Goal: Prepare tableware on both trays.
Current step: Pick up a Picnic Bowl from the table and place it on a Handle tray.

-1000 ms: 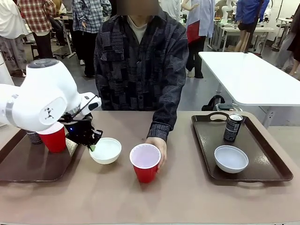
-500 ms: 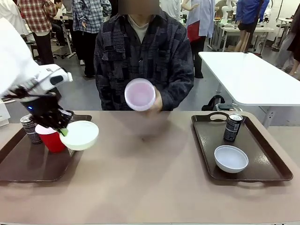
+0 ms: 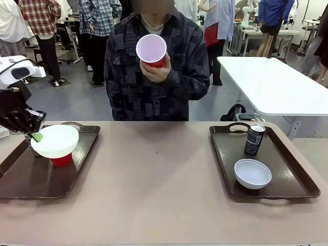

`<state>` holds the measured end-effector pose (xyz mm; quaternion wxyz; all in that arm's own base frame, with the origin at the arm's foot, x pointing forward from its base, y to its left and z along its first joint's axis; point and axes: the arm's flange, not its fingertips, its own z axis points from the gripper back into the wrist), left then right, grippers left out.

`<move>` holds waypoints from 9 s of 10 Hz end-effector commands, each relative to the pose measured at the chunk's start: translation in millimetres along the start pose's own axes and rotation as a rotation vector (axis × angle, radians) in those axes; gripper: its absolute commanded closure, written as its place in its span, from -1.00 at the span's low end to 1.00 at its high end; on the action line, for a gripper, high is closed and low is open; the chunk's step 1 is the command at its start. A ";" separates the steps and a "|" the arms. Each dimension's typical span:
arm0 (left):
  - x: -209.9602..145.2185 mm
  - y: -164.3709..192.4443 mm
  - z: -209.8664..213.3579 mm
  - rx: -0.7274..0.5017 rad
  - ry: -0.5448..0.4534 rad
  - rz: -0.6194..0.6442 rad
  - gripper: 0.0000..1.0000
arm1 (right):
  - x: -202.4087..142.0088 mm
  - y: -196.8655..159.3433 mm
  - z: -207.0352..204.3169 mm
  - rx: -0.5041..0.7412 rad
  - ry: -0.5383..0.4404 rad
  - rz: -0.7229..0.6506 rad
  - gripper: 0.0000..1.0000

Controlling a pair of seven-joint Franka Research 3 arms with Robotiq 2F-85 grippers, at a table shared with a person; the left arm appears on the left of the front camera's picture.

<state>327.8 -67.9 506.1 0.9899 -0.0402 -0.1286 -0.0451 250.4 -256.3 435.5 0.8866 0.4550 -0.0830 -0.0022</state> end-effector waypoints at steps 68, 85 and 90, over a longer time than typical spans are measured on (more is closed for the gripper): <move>32.2 284.6 4.2 -0.865 0.063 0.043 -1.00 | 0.5 -0.8 -1.3 0.016 -0.008 0.004 -1.00; 32.3 335.4 -4.9 -0.816 0.055 0.115 -1.00 | 0.5 -0.8 -1.3 0.016 -0.008 0.004 -1.00; 32.3 335.4 -4.9 -0.816 0.055 0.115 -1.00 | 0.5 -0.8 -1.3 0.016 -0.008 0.004 -1.00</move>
